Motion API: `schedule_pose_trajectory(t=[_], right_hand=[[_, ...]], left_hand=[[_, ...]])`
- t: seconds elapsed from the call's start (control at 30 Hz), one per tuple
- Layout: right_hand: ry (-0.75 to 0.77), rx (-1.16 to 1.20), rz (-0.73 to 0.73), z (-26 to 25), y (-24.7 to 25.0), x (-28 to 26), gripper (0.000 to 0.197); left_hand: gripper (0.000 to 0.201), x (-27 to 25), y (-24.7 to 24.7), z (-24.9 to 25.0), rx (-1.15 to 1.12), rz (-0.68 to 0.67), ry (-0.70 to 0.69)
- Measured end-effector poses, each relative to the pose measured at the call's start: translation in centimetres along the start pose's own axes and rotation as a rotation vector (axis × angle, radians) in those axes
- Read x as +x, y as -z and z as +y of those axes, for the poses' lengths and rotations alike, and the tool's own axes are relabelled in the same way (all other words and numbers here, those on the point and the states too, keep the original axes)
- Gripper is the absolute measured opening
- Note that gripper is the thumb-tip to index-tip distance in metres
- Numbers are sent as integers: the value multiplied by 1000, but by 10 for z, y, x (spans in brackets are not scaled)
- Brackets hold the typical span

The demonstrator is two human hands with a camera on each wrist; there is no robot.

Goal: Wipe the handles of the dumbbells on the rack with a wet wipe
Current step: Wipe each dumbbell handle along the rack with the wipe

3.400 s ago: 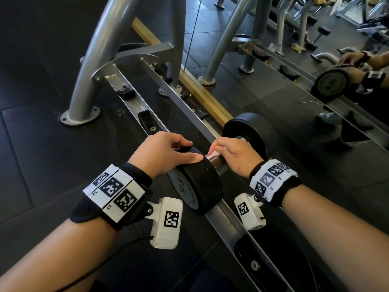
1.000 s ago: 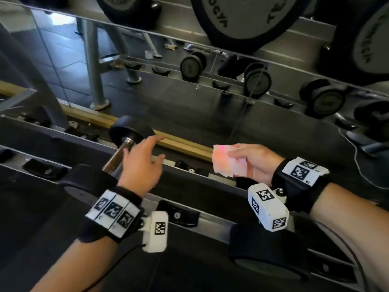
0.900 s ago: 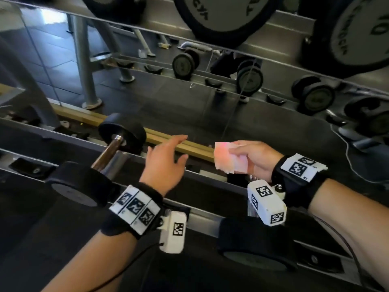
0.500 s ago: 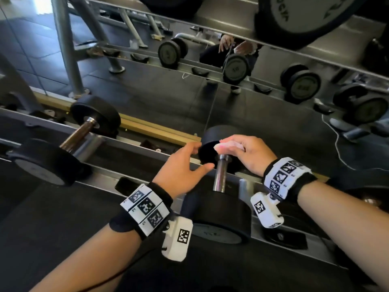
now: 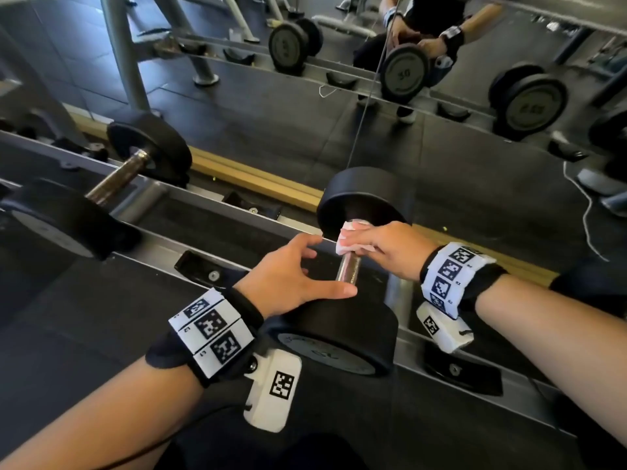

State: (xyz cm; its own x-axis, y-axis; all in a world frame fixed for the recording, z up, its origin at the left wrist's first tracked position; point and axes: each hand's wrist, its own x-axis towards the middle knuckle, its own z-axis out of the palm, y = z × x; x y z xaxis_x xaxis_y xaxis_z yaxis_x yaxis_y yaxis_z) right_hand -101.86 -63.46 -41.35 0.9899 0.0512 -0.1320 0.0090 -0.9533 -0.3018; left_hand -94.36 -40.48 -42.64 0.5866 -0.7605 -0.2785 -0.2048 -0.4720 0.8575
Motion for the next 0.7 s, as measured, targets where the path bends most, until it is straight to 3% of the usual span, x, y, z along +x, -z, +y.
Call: schedule_pose_trajectory(t=[0.13, 0.27, 0.37, 0.47, 0.5, 0.57, 0.63, 0.7], right_hand=[[23, -11, 78, -15, -18, -16, 32], [19, 11, -37, -29, -22, -25, 27], [-84, 468, -34, -32, 1, -12, 16], [-76, 697, 184, -29, 17, -2, 20], [-59, 665, 232, -26, 18, 0, 21], [-11, 381, 222, -19, 18, 2, 27], [47, -20, 41, -12, 10, 4, 38], [3, -135, -75, -8, 1, 0, 45]], left_hand=[[118, -14, -5, -6, -32, -2, 18], [126, -31, -12, -17, -178, -79, 12], [124, -32, -16, -20, -227, -77, -18], [122, -31, -17, -23, -237, -89, -37], [123, -31, -17, -24, -232, -94, -43], [121, -31, -17, -25, -227, -96, -51], [118, -31, -17, -24, -227, -91, -59], [118, -32, -17, -24, -222, -96, -58]])
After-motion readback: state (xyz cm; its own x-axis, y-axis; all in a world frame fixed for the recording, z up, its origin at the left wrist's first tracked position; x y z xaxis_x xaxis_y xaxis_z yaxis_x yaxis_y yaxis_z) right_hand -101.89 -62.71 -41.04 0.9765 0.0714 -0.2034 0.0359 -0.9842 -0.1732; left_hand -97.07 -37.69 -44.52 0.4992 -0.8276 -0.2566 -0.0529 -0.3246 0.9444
